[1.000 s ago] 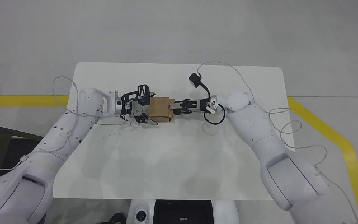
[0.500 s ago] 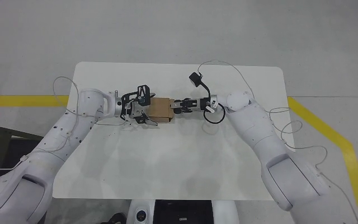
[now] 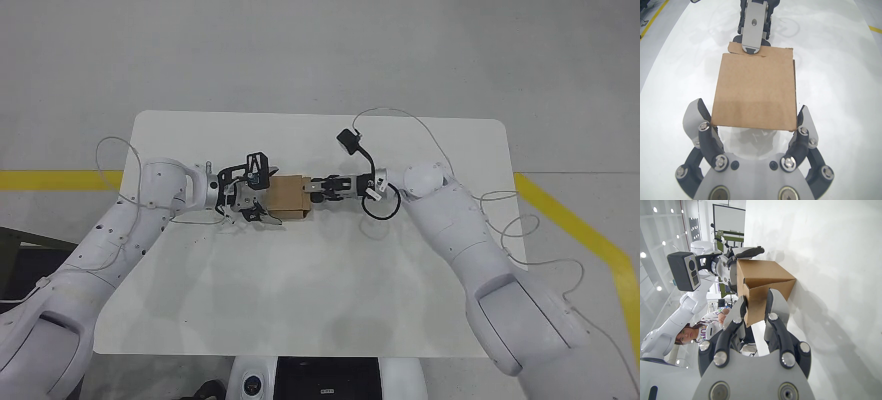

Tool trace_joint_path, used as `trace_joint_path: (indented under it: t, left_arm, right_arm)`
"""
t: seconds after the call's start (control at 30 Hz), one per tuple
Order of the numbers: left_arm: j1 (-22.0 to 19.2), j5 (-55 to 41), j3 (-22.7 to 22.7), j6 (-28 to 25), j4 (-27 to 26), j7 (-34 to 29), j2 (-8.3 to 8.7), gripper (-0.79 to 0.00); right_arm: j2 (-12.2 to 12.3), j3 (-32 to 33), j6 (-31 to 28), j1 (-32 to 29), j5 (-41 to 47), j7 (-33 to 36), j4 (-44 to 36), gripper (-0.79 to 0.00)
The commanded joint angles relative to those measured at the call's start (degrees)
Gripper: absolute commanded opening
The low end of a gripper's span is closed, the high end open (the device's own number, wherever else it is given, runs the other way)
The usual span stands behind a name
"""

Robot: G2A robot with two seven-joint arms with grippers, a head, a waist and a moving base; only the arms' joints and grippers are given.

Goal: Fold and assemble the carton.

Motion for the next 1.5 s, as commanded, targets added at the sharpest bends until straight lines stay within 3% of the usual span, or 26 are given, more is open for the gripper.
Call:
trace_joint_path:
  t: [0.0, 0.73, 1.0, 1.47]
  left_arm:
    - [0.0, 0.0, 0.0, 0.0, 0.0, 0.0, 0.02, 0.0]
    - [0.0, 0.0, 0.2, 0.0, 0.0, 0.5, 0.32, 0.0]
    - [-0.2, 0.0, 0.2, 0.0, 0.1, 0.6, 0.37, 0.0]
    - [-0.2, -0.3, 0.0, 0.0, 0.1, 0.3, 0.22, 0.0]
  right_arm:
    - [-0.1, 0.0, 0.1, 0.1, -0.1, -0.1, 0.2, -0.585]
    - [-0.8, 0.2, -0.8, 1.1, -0.9, -1.2, 0.4, -0.557]
    - [0.1, 1.7, -2.3, 0.9, -0.5, -0.7, -0.3, -0.486]
    - [1.9, 3.5, -0.8, -2.8, -1.1, 0.5, -7.2, -0.566]
